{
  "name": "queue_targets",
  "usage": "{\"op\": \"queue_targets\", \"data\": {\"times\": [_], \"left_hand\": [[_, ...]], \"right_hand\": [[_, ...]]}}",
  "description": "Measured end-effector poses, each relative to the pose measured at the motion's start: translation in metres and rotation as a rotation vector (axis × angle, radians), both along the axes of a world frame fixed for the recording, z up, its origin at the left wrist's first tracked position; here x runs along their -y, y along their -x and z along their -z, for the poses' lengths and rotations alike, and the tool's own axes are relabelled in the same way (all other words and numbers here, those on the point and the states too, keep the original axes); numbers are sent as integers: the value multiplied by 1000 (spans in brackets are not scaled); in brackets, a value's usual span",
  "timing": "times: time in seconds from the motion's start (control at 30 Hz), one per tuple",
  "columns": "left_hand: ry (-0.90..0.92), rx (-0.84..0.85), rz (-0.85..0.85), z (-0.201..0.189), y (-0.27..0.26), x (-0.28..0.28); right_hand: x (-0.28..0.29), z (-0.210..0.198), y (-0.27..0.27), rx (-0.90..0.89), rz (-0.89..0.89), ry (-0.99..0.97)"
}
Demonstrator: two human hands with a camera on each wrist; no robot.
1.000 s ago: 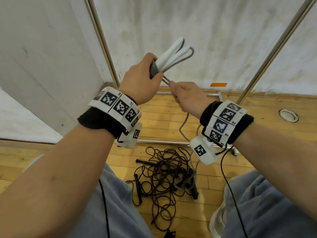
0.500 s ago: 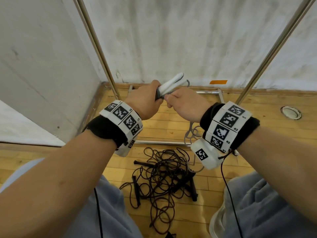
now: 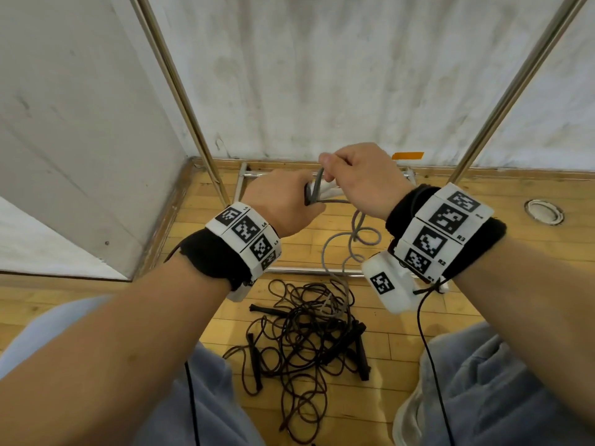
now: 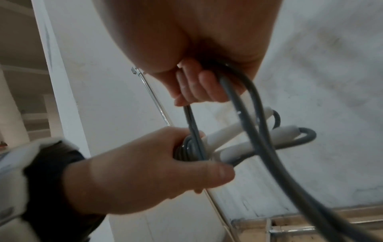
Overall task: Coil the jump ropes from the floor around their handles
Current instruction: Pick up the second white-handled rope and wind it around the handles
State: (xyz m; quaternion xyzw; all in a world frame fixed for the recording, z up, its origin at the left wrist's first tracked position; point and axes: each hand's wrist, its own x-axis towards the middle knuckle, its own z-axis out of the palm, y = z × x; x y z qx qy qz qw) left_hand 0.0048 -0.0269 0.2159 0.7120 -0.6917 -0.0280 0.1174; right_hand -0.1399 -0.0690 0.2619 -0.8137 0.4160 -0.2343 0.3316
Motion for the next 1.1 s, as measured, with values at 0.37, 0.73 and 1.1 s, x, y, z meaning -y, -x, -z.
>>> {"op": "queue_targets", "data": {"times": [0.37,0.73,1.1], "left_hand": [[43,-103,198,-19,7,-16],[244,-515,156,-40,8,-28],[312,-1147,-120,-40,11,-16]], "right_hand": [[37,-6,27,-54,43,7],[35,19,15,20,-28,-516],[-4,34,-17,301,14,-523]]}}
